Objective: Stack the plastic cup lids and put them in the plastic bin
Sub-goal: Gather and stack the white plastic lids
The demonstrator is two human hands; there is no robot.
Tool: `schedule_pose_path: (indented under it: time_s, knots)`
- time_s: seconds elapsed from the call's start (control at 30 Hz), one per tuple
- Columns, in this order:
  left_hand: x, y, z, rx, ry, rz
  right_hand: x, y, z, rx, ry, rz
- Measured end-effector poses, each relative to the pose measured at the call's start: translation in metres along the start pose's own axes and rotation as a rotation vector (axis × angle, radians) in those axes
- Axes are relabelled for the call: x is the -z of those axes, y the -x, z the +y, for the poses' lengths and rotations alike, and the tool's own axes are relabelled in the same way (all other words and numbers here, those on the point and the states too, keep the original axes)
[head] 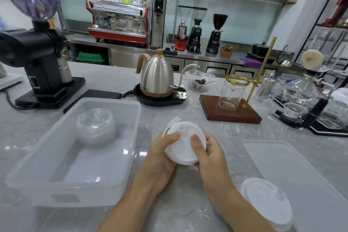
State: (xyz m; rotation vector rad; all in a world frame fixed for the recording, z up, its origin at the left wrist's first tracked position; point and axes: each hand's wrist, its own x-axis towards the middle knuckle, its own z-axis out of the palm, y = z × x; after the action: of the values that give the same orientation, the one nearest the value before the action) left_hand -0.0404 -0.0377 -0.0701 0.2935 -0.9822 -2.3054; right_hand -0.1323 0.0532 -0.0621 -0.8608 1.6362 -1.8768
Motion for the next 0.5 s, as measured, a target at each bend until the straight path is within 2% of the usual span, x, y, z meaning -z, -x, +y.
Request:
schedule_pose_path:
  time_s: [0.07,0.2,0.37,0.5]
  knots:
    - [-0.001,0.001,-0.003,-0.008,-0.140,0.098,-0.001,0.000,0.003,0.018,0.041,0.031]
    - [0.001,0.007,-0.007,-0.048,-0.236,0.200,-0.002,0.002,0.010,0.017,0.040,0.013]
    - [-0.003,0.015,-0.005,-0.084,-0.267,0.237,0.000,0.004,0.009,0.017,0.036,-0.018]
    - [-0.015,0.027,-0.004,-0.113,-0.273,0.260,0.006,0.008,0.006,-0.005,-0.076,-0.059]
